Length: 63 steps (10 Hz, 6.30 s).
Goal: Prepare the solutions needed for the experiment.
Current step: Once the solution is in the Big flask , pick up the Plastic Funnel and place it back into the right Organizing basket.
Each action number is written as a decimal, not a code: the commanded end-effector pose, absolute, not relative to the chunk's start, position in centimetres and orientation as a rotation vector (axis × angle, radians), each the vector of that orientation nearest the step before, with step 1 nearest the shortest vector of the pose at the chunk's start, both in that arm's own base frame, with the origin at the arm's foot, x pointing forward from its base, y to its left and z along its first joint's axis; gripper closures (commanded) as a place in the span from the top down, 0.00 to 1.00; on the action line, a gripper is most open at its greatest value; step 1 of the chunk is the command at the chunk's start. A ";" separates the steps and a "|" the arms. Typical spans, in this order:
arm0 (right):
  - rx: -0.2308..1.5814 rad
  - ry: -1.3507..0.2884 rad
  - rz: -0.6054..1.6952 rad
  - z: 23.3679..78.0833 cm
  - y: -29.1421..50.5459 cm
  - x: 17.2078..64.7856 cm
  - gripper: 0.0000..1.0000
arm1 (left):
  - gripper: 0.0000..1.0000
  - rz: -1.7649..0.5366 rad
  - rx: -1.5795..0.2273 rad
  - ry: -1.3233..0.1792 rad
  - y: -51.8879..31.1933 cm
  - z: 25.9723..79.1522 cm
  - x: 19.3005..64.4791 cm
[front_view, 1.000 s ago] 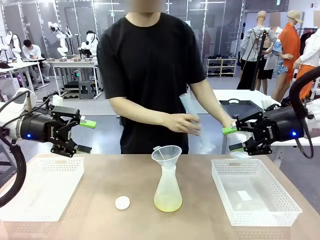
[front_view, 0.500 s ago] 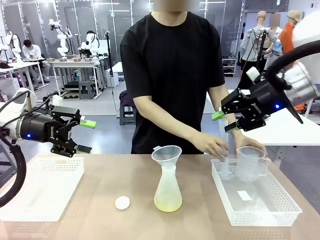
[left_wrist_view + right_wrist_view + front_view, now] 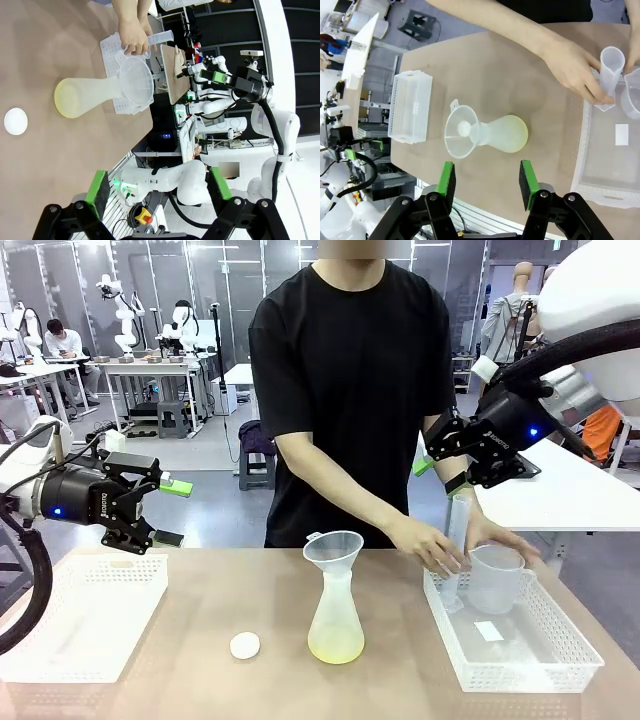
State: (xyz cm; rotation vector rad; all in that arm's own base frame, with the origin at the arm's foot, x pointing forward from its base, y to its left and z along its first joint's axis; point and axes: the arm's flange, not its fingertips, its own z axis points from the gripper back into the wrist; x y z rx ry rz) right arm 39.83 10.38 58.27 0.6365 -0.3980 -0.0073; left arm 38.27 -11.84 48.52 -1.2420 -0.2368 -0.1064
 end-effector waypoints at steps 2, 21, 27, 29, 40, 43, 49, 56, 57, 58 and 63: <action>0.660 -0.406 -0.010 57.8 9.8 40.0 0.65 | 1.00 -0.101 -1.270 -0.241 -12.1 48.7 38.2; 0.256 -0.127 0.276 51.6 25.1 47.1 0.65 | 1.00 -0.101 -1.270 -0.241 -12.1 48.7 38.2; 0.251 -0.091 0.298 48.6 26.3 48.1 0.63 | 1.00 -0.101 -1.270 -0.241 -12.1 48.7 38.2; 0.262 -0.065 0.297 48.3 26.3 48.1 0.45 | 1.00 -0.101 -1.270 -0.241 -12.1 48.7 38.2; 0.317 -0.079 0.259 49.0 26.5 47.0 0.00 | 1.00 -0.101 -1.270 -0.241 -12.1 48.7 38.2; 0.363 -0.108 0.268 50.4 26.6 46.2 0.00 | 1.00 -0.101 -1.270 -0.241 -12.1 48.7 38.2; 0.382 -0.246 0.288 55.4 25.8 43.2 0.00 | 1.00 -0.101 -1.270 -0.241 -12.1 48.7 38.2; 0.390 -0.338 0.221 60.3 22.1 40.7 0.00 | 1.00 -0.101 -1.270 -0.241 -12.1 48.7 38.2; 0.424 -0.297 0.182 60.5 20.1 40.2 0.00 | 1.00 -0.101 -1.270 -0.241 -12.1 48.7 38.2; 0.418 -0.284 0.124 60.5 17.7 39.7 0.00 | 1.00 -0.101 -1.270 -0.241 -12.1 48.7 38.2; 0.360 -0.274 -0.160 58.0 4.8 38.3 0.00 | 1.00 -0.101 -1.270 -0.241 -12.1 48.7 38.2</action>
